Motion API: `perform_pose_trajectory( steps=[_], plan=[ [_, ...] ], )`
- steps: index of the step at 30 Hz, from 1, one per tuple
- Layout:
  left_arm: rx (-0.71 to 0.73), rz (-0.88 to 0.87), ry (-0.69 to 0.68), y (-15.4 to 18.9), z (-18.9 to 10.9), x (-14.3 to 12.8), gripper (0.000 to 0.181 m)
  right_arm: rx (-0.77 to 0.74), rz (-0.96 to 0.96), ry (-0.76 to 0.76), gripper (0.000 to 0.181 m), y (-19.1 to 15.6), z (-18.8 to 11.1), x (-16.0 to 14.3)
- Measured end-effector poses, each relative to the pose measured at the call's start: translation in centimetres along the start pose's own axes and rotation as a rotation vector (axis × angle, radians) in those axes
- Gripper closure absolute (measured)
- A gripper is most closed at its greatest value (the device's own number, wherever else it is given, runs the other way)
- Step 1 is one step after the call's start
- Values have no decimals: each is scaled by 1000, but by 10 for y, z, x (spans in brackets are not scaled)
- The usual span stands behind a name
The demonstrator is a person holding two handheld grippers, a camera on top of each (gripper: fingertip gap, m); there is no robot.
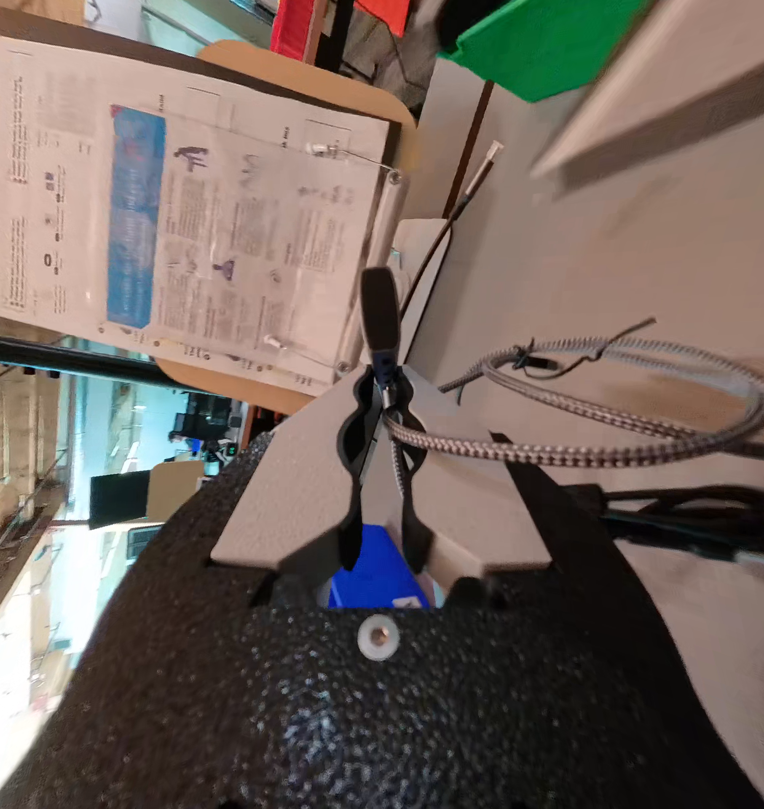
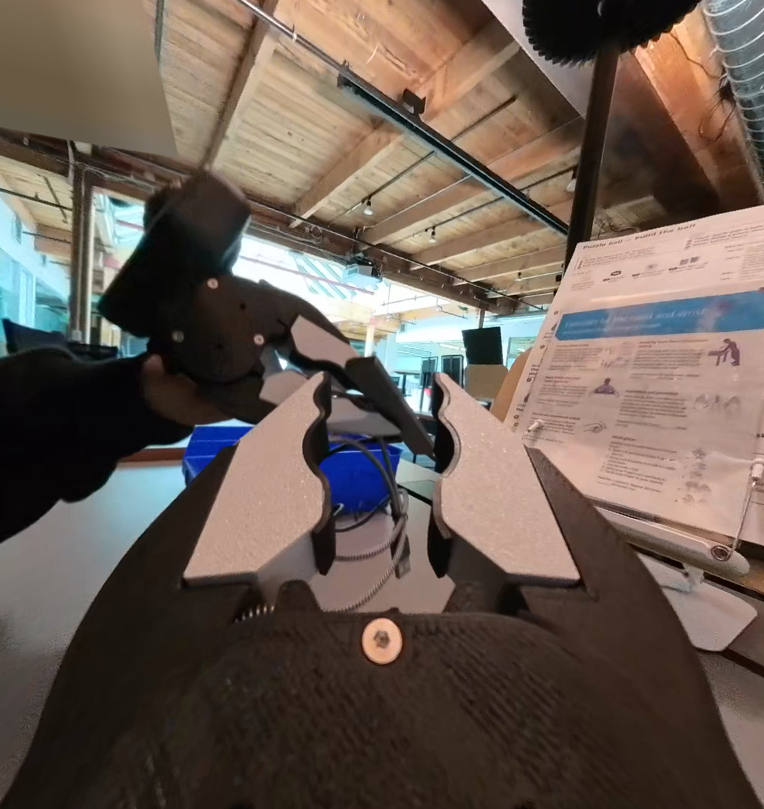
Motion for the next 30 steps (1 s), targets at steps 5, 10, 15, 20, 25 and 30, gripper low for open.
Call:
perform_pose_trajectory(
  steps=[5,10,15,20,25,30],
  plan=[
    [62,-35,77,47,30,18,175,7,-134,-224,126,7,4,-27],
    [130,-94,145,56,30,18,175,-155,-246,-333,136,16,7,-44],
    [148,-157,153,63,28,9,174,-166,-279,-385,155,15,10,-50],
    [-100,-297,545,59,17,-6,144,-106,-7,-268,160,29,2,-38],
    [-537,-891,1015,37,2,-73,107,14,379,-135,159,47,-6,-36],
    [-603,-1058,1109,55,22,-101,113,127,543,-76,160,44,-3,-42]
  ],
)
Point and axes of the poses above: each gripper's, where its closed fingertips meet, z out along the fingers, x out of its top, y = z × x across the jaws, the point moved 10 cm from there along -z, back along the fingers, and after that the axes turned 13 degrees about z, right-handed, at the moved point
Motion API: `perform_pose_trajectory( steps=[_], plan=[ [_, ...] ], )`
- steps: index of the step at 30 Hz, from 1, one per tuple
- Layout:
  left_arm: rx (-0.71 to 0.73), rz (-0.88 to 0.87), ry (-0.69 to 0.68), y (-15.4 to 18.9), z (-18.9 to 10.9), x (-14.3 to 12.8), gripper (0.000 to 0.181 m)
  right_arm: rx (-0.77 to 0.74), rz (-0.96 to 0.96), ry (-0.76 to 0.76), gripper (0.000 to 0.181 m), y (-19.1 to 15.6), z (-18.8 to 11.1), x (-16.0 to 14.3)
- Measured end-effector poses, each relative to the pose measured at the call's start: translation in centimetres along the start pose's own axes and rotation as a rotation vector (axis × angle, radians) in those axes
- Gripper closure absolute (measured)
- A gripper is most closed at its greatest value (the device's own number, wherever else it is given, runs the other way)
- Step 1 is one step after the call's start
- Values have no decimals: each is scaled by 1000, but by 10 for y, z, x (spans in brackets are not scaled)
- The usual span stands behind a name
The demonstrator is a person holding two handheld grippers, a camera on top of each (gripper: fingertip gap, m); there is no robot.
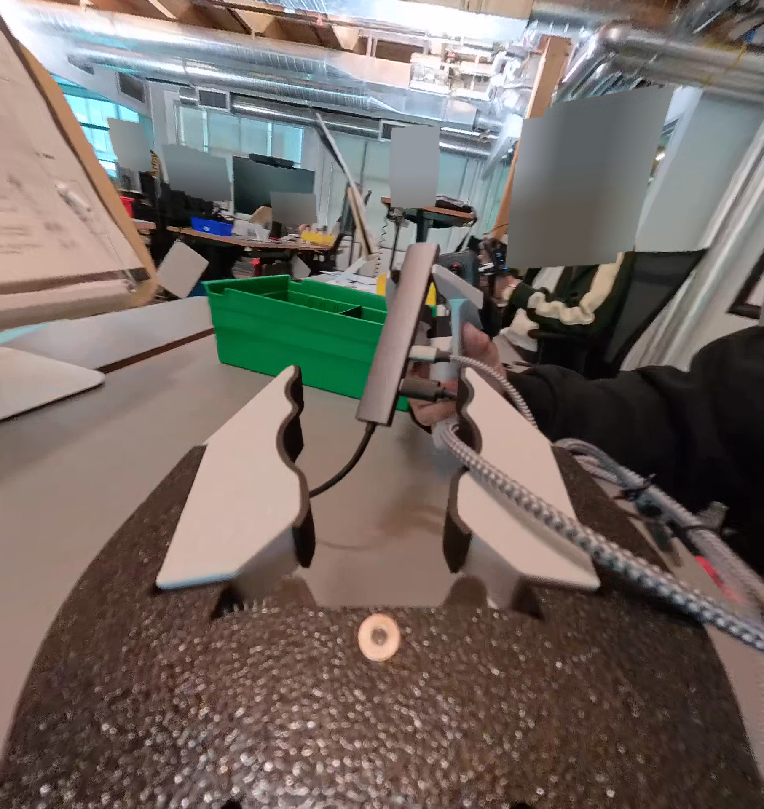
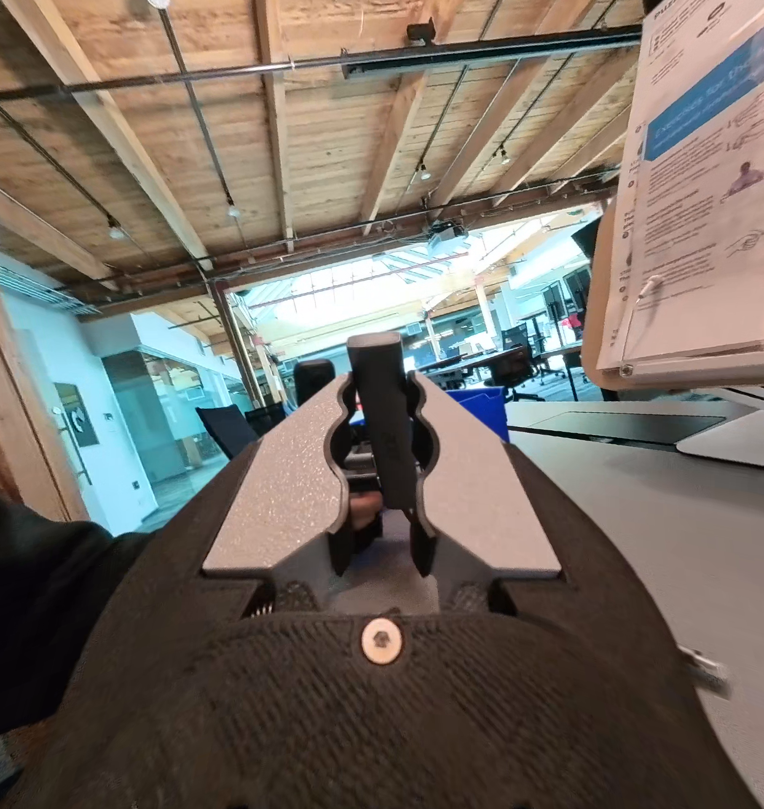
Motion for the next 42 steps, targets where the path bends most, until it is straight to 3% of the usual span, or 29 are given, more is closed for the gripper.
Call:
perform_pose_trajectory(
  steps=[3,7,10,14,17,21,22,24,28,31,34,36,39,40,42],
  plan=[
    [-131,-30,-47,6,0,-4,115,38,24,11,159,-1,-1,0],
    [-47,131,-490,5,-7,-21,101,38,-3,61,159,-3,-5,7],
    [104,294,-658,3,2,-22,93,38,-74,39,159,-9,-4,9],
    [453,537,-903,-16,-4,-24,93,71,-89,40,159,-14,-4,12],
    [535,631,-968,-20,-10,-25,92,95,-100,59,159,-18,-6,17],
    [352,564,-1076,-11,-6,-38,97,121,-120,126,160,-25,-13,31],
    [273,535,-1061,-5,-4,-40,117,108,-144,146,160,-27,-15,36],
    [131,438,-987,6,-2,-37,106,80,-197,186,160,-32,-21,47],
    [-106,136,-778,22,-9,-20,103,7,-246,289,160,-37,-32,61],
    [-389,-70,-575,42,-21,-1,100,-11,-298,260,161,-40,-30,62],
    [-542,-46,-366,53,-30,17,97,-18,-323,204,160,-39,-24,54],
    [-521,5,-209,53,-33,30,98,-15,-317,172,161,-38,-20,49],
    [-206,136,7,34,-15,45,101,10,-271,127,160,-35,-12,38],
    [-104,174,28,29,-7,44,103,26,-254,110,160,-36,-9,33],
    [7,247,-70,25,12,28,104,55,-218,70,160,-35,-2,24]
  ],
)
Point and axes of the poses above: each gripper's, where its closed fingertips meet, z out along the fingers, x out of its top, y = z × x across the jaws, the point moved 10 cm from there along -z, back along the fingers, and after that the axes turned 13 degrees about z, right-handed, at the moved point
